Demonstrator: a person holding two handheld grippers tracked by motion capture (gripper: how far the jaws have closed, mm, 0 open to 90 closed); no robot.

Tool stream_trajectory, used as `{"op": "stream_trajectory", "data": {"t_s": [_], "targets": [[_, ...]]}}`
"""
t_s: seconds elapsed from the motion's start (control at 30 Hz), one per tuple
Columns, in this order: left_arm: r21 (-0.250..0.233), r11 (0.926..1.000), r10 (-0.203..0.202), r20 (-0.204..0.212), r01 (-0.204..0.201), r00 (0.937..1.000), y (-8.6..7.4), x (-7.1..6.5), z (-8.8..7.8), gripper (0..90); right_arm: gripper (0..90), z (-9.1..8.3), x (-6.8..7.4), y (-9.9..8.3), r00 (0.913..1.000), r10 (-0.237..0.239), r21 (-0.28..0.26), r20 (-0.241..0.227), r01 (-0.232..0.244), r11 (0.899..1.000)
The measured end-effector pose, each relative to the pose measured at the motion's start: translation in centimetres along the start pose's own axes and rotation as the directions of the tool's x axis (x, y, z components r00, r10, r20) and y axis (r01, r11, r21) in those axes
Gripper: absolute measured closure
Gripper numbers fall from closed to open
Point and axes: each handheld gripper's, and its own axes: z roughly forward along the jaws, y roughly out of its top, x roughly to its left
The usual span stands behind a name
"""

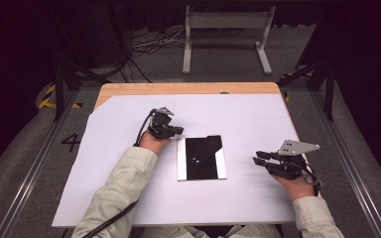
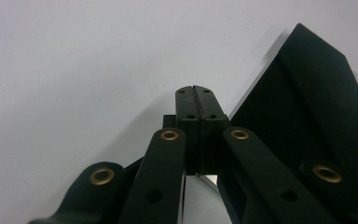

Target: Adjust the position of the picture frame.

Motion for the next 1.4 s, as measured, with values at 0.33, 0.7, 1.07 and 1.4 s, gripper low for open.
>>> {"op": "stream_trajectory", "data": {"t_s": [0.33, 0.7, 1.07, 1.4], "targets": [[0.04, 0.999, -0.019, 0.018, 0.018, 0.9997, -0.4, 0.4, 0.2, 90.0, 70.1, 0.6, 0.5, 0.2, 0.9996, -0.014, 0.013, -0.023, 0.015, 1.0], [0.118, 0.9915, 0.052, 0.023, -0.055, 0.9984, -0.1, -0.6, -0.2, 90.0, 70.3, 0.8, 0.7, 0.3, 0.9988, -0.025, 0.029, -0.042, 0.026, 0.999], [0.138, 0.9875, 0.066, 0.069, -0.075, 0.9954, -1.2, -1.6, -1.1, 90.0, 89.8, 1.0, 1.3, 0.7, 0.9911, -0.075, 0.075, -0.11, 0.083, 0.994], [0.133, 0.9851, 0.091, 0.134, -0.109, 0.9868, -2.7, -2.5, -1.9, 90.0, 90.0, 1.4, 1.8, 0.9, 0.9869, -0.098, 0.124, -0.128, 0.114, 0.986]]}}
